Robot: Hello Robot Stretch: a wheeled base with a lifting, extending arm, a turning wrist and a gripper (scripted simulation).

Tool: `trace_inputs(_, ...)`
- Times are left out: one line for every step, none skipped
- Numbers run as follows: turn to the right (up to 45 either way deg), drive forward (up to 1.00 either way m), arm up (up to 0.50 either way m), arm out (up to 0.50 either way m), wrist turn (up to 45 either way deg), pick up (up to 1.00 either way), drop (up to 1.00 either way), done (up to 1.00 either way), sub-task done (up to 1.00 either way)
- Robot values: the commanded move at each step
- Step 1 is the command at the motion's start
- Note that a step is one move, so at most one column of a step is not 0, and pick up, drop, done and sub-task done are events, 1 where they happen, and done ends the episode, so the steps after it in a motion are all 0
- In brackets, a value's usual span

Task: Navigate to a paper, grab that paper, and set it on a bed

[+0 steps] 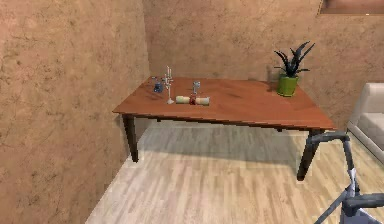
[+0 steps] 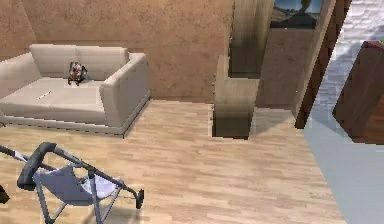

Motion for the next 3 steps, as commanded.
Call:
trace_inputs(3.0, 0.0, 0.0, 0.0, 0.0, 0.0, 0.0, 0.0, 0.0)
trace_inputs(-36.0, 0.0, 0.0, 0.0, 0.0, 0.0, 0.0, 0.0, 0.0)
trace_inputs(-3.0, 0.0, 0.0, 0.0, 0.0, 0.0, 0.0, 0.0, 0.0)
